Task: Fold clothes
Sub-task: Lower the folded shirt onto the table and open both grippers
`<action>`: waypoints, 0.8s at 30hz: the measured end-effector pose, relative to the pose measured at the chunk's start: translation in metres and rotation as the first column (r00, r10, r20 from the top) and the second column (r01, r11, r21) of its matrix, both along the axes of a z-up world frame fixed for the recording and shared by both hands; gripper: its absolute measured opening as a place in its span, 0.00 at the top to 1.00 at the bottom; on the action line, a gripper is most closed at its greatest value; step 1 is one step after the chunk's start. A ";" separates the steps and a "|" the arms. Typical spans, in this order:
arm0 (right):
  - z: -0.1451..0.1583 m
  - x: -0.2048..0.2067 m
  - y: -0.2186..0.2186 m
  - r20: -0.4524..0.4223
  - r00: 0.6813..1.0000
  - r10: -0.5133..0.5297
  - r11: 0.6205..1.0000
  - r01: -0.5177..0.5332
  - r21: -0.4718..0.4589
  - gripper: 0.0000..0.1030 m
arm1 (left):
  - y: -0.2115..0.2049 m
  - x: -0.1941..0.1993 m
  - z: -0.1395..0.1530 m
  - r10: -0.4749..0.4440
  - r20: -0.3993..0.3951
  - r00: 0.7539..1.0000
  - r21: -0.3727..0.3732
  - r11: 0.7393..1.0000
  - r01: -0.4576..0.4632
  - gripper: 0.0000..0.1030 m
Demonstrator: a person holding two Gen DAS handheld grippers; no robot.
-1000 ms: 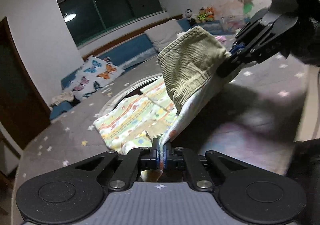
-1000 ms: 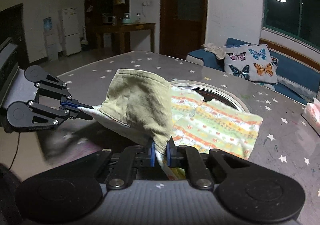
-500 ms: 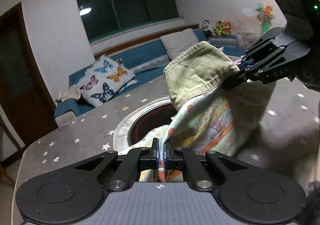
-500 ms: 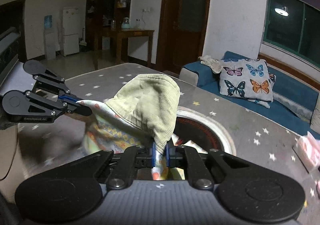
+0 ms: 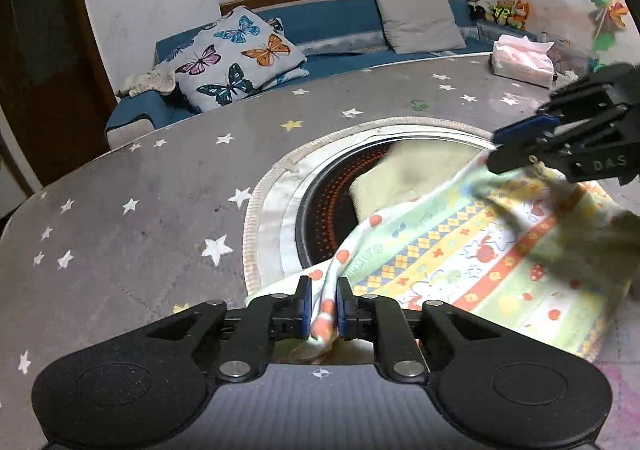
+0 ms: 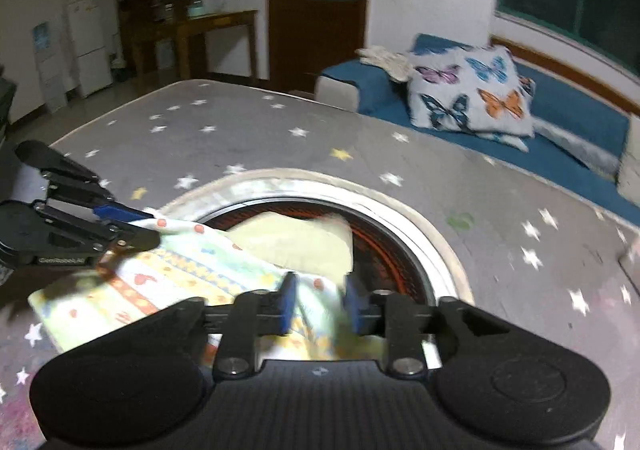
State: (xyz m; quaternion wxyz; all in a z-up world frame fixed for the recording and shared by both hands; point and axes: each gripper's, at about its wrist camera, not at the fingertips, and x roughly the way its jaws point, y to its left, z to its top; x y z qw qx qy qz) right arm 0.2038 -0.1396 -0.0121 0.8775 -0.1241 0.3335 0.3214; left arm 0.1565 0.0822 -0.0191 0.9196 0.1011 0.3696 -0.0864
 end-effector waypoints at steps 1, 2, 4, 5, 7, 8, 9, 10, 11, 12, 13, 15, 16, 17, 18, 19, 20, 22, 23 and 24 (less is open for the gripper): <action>-0.003 0.000 -0.005 -0.007 1.000 -0.018 1.000 0.018 0.008 0.61 | 0.001 -0.001 0.000 0.012 0.010 1.000 0.013 1.000 -0.012 0.71; -0.001 -0.002 -0.012 -0.014 0.999 -0.035 0.999 0.035 0.022 0.61 | 0.002 -0.001 0.000 0.030 0.017 0.999 0.020 0.999 -0.031 0.63; 0.000 -0.006 -0.024 -0.026 0.998 -0.057 0.997 0.058 0.050 0.60 | 0.008 0.000 0.001 0.069 0.029 0.997 0.030 0.997 -0.070 0.63; 0.000 -0.010 -0.032 -0.037 0.997 -0.062 0.995 0.064 0.073 0.60 | 0.010 0.000 0.002 0.089 0.036 0.995 0.025 0.996 -0.090 0.63; 0.000 -0.016 -0.041 -0.059 0.996 -0.060 0.992 0.066 0.108 0.59 | 0.012 -0.001 0.007 0.112 0.050 0.992 0.002 0.994 -0.112 0.63; -0.001 -0.018 -0.043 -0.068 0.996 -0.056 0.991 0.063 0.119 0.56 | 0.009 -0.003 0.011 0.109 0.057 0.992 -0.013 0.994 -0.109 0.63; -0.002 -0.019 -0.043 -0.079 0.996 -0.046 0.990 0.055 0.127 0.53 | 0.007 -0.005 0.014 0.107 0.064 0.992 -0.028 0.994 -0.105 0.65; -0.004 -0.020 -0.043 -0.088 0.995 -0.037 0.990 0.049 0.133 0.52 | 0.004 -0.007 0.018 0.104 0.071 0.992 -0.043 0.994 -0.101 0.65; -0.007 -0.018 -0.041 -0.092 0.995 -0.033 0.990 0.045 0.132 0.52 | 0.002 -0.009 0.021 0.102 0.078 0.992 -0.057 0.994 -0.097 0.65; -0.011 -0.013 -0.039 -0.099 0.994 -0.035 0.990 0.048 0.130 0.52 | -0.002 -0.009 0.022 0.087 0.077 0.993 -0.072 0.994 -0.082 0.66; -0.016 -0.007 -0.037 -0.109 0.993 -0.041 0.990 0.055 0.131 0.52 | -0.006 -0.008 0.022 0.067 0.073 0.995 -0.087 0.994 -0.061 0.68; -0.024 0.002 -0.038 -0.132 0.989 -0.060 0.986 0.079 0.146 0.52 | -0.013 -0.003 0.018 0.042 0.055 0.998 -0.090 0.995 -0.037 0.72; -0.027 0.005 -0.040 -0.142 0.987 -0.074 0.984 0.095 0.149 0.53 | -0.016 0.000 0.015 0.036 0.044 0.998 -0.084 0.996 -0.032 0.74; -0.030 0.008 -0.044 -0.151 0.985 -0.088 0.982 0.111 0.154 0.54 | -0.017 0.003 0.010 0.037 0.031 0.999 -0.078 0.996 -0.035 0.77; -0.032 0.010 -0.049 -0.159 0.982 -0.101 0.979 0.127 0.160 0.55 | -0.016 0.007 0.005 0.043 0.017 0.999 -0.071 0.997 -0.041 0.79; -0.034 0.012 -0.054 -0.166 0.980 -0.113 0.976 0.141 0.166 0.61 | -0.015 0.010 0.000 0.048 0.002 0.999 -0.065 0.997 -0.048 0.79; -0.033 0.011 -0.058 -0.168 0.978 -0.126 0.973 0.154 0.170 0.62 | -0.013 0.014 -0.004 0.057 -0.008 0.998 -0.060 0.997 -0.057 0.80; -0.030 0.011 -0.064 -0.166 0.973 -0.160 0.967 0.188 0.171 0.64 | -0.008 0.016 -0.007 0.070 -0.005 0.998 -0.061 0.996 -0.070 0.80; -0.027 0.011 -0.065 -0.163 0.971 -0.172 0.964 0.200 0.174 0.65 | -0.007 0.016 -0.005 0.075 -0.006 0.997 -0.065 0.995 -0.075 0.80; -0.024 0.010 -0.065 -0.154 0.972 -0.176 0.963 0.202 0.177 0.65 | -0.008 0.016 -0.003 0.077 -0.003 0.997 -0.066 0.995 -0.077 0.80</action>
